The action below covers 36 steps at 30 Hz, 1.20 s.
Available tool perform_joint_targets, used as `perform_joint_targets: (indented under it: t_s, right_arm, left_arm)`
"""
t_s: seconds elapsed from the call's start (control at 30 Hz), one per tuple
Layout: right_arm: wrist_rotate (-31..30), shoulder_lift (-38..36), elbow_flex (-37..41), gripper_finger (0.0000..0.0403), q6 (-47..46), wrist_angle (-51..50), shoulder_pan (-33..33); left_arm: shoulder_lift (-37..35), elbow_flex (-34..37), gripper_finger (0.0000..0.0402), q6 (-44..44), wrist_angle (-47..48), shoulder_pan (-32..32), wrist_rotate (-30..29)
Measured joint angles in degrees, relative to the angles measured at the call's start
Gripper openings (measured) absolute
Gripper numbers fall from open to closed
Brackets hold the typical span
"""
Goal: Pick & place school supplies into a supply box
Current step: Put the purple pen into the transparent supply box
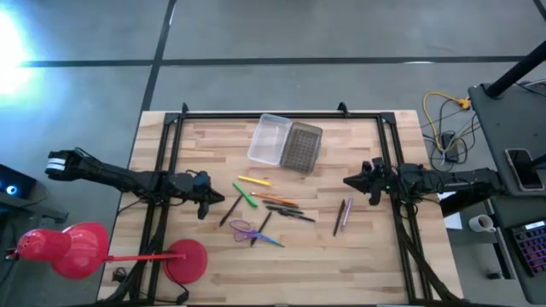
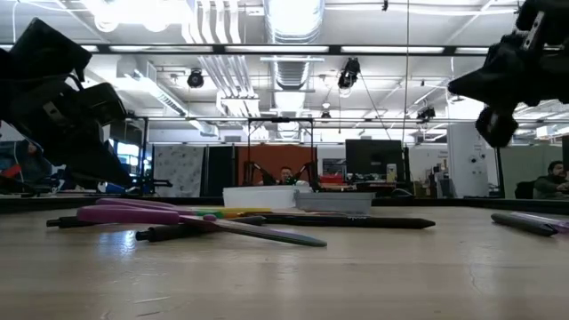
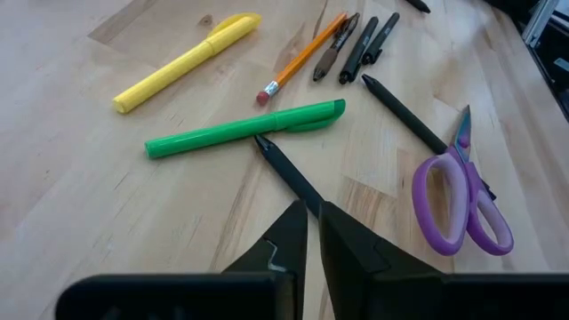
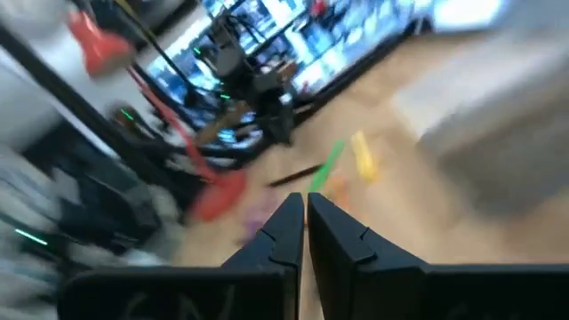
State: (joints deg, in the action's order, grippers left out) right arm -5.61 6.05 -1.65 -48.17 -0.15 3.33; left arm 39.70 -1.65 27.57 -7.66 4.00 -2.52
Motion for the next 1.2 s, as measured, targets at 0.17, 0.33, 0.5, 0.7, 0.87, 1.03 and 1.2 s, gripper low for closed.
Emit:
perform_joint_targets:
  t_s: [0.17,0.33,0.5,0.7,0.87,1.03,1.2]
  right_arm:
    - [4.1,9.5,0.0,0.0013,-14.4,-1.6,0.0]
    - [3.8,22.7,0.0,0.0013,-22.1,11.0,0.0]
    - [4.0,34.7,-5.4,0.0013,-34.9,5.6,0.5]
    - [7.4,45.5,-17.2,0.0013,-44.0,-21.0,1.3]
    - [7.7,51.3,-28.8,0.0013,-47.6,-42.8,1.3]
    - [5.2,55.7,-37.6,0.0013,-47.1,-55.1,1.3]
    - [8.2,59.8,-41.2,0.0013,-49.5,-56.1,1.3]
  left_arm:
    - [0.0,0.1,0.0017,0.0,0.0,0.0,0.0]
    - [0.0,0.1,0.0017,0.0,0.0,0.0,0.0]
    - [0.0,0.1,0.0017,0.0,0.0,0.0,0.0]
    - [0.0,0.1,0.0017,0.0,0.0,0.0,0.0]
    - [0.0,0.1,0.0017,0.0,0.0,0.0,0.0]
    - [0.0,0.1,0.0017,0.0,0.0,0.0,0.0]
    - [0.0,0.1,0.0017,0.0,0.0,0.0,0.0]
